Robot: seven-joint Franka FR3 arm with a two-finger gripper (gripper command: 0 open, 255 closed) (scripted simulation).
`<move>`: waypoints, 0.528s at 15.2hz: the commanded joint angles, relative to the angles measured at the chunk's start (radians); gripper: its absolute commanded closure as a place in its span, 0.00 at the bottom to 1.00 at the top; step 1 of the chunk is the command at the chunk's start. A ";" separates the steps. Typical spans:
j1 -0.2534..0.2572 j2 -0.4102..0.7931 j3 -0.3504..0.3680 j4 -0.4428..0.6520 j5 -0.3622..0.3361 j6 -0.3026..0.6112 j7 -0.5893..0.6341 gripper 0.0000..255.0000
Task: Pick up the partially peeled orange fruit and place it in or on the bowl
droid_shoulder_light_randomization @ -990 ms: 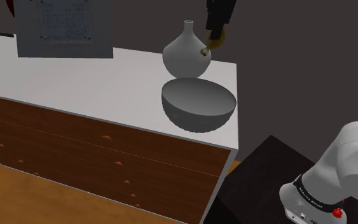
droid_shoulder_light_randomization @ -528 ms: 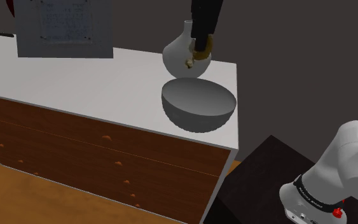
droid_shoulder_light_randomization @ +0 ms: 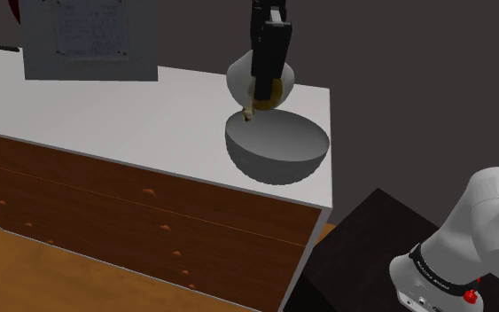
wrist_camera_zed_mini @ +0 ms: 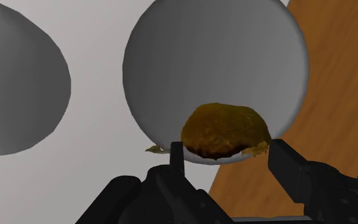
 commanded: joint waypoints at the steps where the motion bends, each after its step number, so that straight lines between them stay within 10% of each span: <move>1: 0.000 -0.014 -0.003 -0.042 0.005 0.029 -0.001 1.00; 8: 0.001 -0.060 -0.011 -0.187 0.021 0.132 -0.008 1.00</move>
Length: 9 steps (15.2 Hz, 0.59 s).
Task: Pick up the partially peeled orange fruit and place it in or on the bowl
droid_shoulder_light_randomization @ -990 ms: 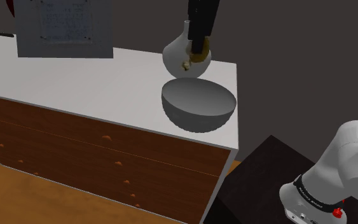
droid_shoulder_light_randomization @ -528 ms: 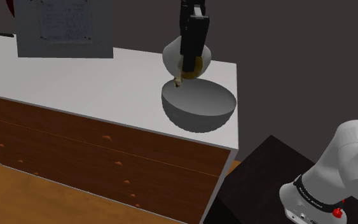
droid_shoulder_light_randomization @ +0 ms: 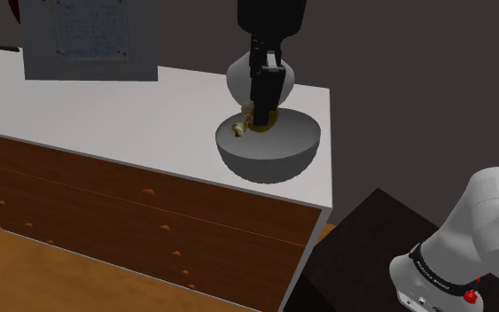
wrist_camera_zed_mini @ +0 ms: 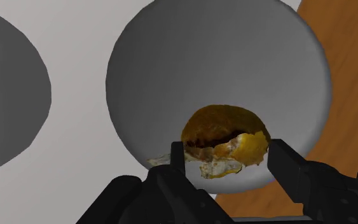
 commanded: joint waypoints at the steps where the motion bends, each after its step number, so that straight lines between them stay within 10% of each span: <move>1: 0.001 -0.010 -0.001 -0.038 0.004 0.029 -0.001 1.00; 9: 0.002 -0.020 -0.003 -0.074 0.007 0.056 -0.001 1.00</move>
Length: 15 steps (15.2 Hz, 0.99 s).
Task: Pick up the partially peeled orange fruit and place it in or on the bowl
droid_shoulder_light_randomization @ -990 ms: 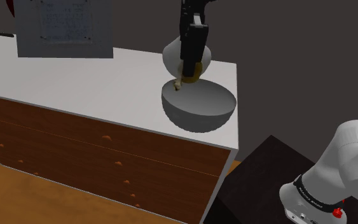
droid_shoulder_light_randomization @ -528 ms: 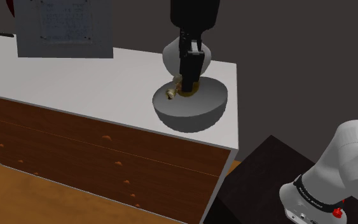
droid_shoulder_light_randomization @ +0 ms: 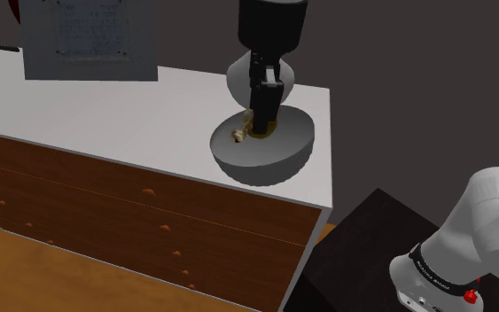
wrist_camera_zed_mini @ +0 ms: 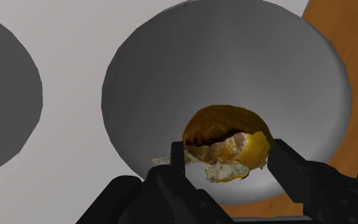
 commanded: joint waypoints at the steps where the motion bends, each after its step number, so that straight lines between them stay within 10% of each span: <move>1: 0.001 0.005 0.001 -0.003 0.001 -0.001 0.000 1.00; 2: 0.001 0.005 0.001 -0.003 0.001 -0.001 0.000 1.00; 3: 0.001 0.003 0.001 -0.007 0.002 0.000 0.000 0.00; 15: 0.001 0.052 0.013 0.177 -0.015 -0.138 0.013 0.00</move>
